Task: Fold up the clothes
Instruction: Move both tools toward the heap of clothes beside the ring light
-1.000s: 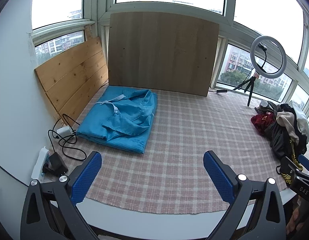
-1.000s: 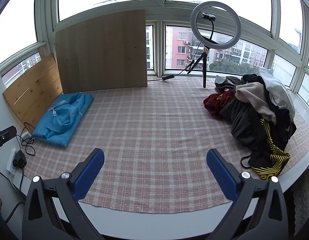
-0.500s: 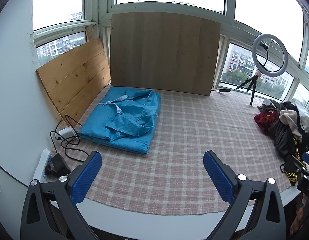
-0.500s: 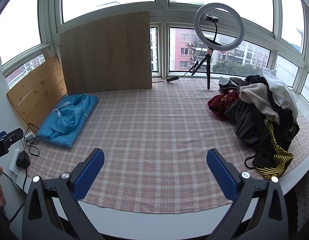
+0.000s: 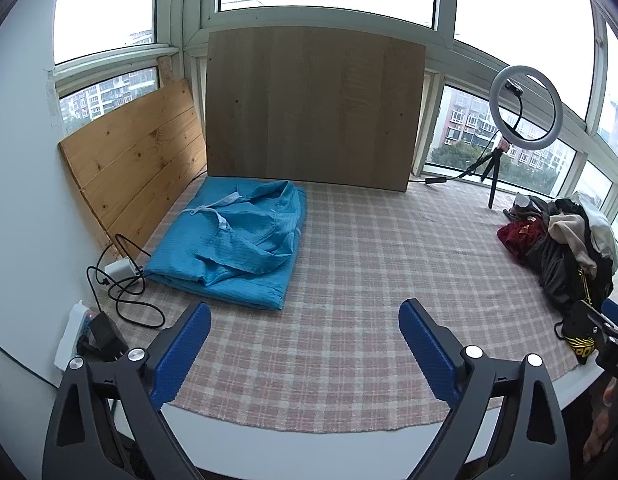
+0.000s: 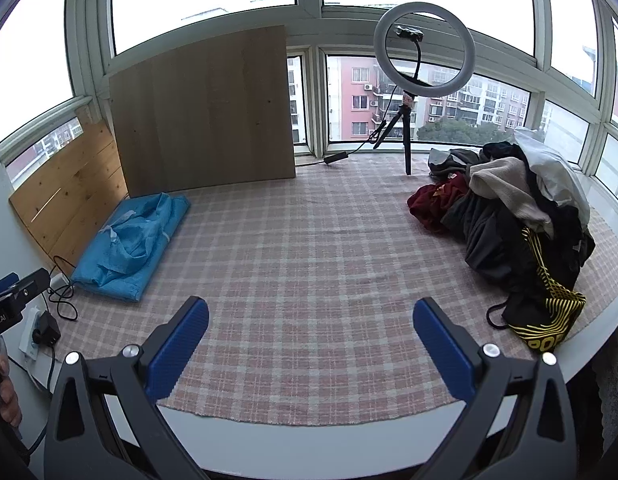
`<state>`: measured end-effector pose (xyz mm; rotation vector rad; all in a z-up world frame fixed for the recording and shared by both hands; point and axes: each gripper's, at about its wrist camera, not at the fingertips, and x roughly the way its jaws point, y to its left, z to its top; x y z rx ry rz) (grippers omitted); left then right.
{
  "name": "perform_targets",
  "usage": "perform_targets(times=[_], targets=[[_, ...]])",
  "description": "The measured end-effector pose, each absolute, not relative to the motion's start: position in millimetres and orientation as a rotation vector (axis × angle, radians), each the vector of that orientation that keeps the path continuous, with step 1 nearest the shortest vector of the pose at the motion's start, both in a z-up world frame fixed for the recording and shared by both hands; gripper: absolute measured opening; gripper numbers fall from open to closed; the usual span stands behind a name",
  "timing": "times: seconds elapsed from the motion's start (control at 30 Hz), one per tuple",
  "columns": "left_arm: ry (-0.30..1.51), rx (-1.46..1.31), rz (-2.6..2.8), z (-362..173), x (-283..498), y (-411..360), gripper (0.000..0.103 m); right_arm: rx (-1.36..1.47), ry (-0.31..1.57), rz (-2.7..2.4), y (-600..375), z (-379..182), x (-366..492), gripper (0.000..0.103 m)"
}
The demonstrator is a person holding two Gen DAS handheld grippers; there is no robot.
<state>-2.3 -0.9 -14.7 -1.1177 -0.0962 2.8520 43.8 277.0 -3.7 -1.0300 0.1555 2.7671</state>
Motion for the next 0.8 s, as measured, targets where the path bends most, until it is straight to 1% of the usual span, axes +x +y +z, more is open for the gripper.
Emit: perform_targets(times=[0.13,0.17,0.27,0.4,0.57,0.8], targets=[[-0.147,-1.147,2.788,-21,-10,6,0.083,-1.032,0.174,2.743,283,-4,47,0.103],[-0.153,-1.145,2.777,-23,-12,9,0.083,-1.033,0.18,2.73,286,-4,48,0.103],[-0.161,-1.127,2.738,-27,-18,20,0.082,-1.034,0.183,2.685,299,-5,55,0.103],[-0.104,-1.075,2.716,-28,-21,41,0.082,-1.015,0.173,2.588,322,-6,67,0.103],[-0.021,-1.123,2.641,-31,-28,73,0.082,-1.033,0.271,2.514,357,-14,83,0.103],[0.083,-1.208,2.561,-38,-37,117,0.084,-1.007,0.288,2.427,392,-18,105,0.103]])
